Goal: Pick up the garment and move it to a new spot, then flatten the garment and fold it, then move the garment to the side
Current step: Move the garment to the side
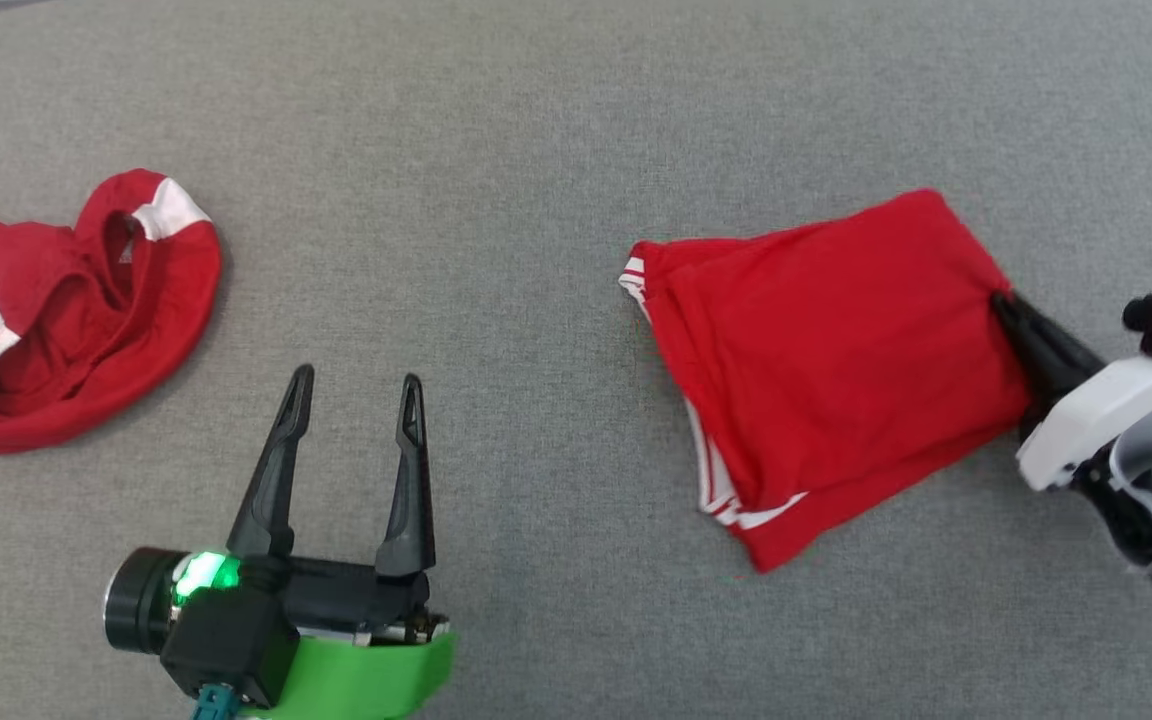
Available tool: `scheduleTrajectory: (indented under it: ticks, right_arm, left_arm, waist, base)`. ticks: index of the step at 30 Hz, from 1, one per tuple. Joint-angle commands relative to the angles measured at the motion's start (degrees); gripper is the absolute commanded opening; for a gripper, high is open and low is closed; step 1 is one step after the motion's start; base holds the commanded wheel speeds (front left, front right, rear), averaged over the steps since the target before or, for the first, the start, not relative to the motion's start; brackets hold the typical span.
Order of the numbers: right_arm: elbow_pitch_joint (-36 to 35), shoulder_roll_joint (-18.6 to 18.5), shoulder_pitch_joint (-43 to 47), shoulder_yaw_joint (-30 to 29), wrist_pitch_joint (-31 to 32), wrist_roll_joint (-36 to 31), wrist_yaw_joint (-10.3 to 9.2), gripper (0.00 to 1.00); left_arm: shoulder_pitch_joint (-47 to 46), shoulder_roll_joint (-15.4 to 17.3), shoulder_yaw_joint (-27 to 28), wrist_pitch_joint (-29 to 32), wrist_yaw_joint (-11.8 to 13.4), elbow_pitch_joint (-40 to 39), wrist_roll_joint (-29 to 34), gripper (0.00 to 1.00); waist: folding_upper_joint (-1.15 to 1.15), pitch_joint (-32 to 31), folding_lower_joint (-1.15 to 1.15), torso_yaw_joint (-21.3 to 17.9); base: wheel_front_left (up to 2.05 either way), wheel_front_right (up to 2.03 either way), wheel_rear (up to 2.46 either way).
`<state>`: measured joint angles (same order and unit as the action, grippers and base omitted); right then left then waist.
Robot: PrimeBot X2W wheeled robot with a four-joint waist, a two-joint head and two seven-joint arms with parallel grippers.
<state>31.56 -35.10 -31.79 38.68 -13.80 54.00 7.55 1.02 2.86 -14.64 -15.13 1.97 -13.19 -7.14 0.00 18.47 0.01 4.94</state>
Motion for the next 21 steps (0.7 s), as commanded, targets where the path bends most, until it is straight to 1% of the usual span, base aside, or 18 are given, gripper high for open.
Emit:
scheduleTrajectory:
  ticks: [1,5,8,11,16,21]
  right_arm:
    - [0.6,-1.2,-2.0,-0.3,-0.6,-0.6,-0.12,0.00]
    - [2.1,-4.2,-7.4,-1.9,-1.2,-1.7,-0.12,0.00]
    - [3.2,-7.0,-10.8,-3.7,-1.4,-2.4,-0.12,0.00]
    - [3.6,-9.2,-13.4,-5.8,-1.4,-2.9,-0.12,0.00]
    - [4.8,-14.4,-15.4,-12.6,-1.4,-3.8,-0.12,0.00]
    - [5.3,-17.4,-14.7,-18.6,-1.4,-5.8,-0.12,0.00]
  left_arm:
    - [-1.6,0.1,0.0,0.0,-0.4,-1.0,0.7,1.00]
    - [-4.0,0.1,-0.4,0.0,-1.0,-3.5,2.7,1.00]
    - [-5.8,0.1,-0.7,0.0,-1.5,-5.4,2.8,1.00]
    - [-7.4,0.1,-0.9,0.0,-2.7,-7.3,4.1,1.00]
    - [-9.9,0.2,-0.8,0.0,-4.5,-10.2,6.2,1.00]
    - [-11.5,0.2,-0.9,0.0,-5.2,-11.8,6.1,1.00]
  waist:
    - [0.00,3.2,-0.01,-1.6]
    - [0.00,7.0,-0.01,-3.5]
    - [0.00,10.4,-0.01,-5.1]
    - [0.00,13.7,-0.01,-6.8]
    - [0.00,18.3,-0.01,-8.7]
    - [0.00,21.2,-0.01,-10.0]
  base:
    - [0.00,0.00,0.00]
    - [0.00,0.00,0.00]
    - [0.00,0.00,0.00]
    - [0.00,0.00,0.00]
    - [0.00,0.00,0.00]
    - [0.00,0.00,0.00]
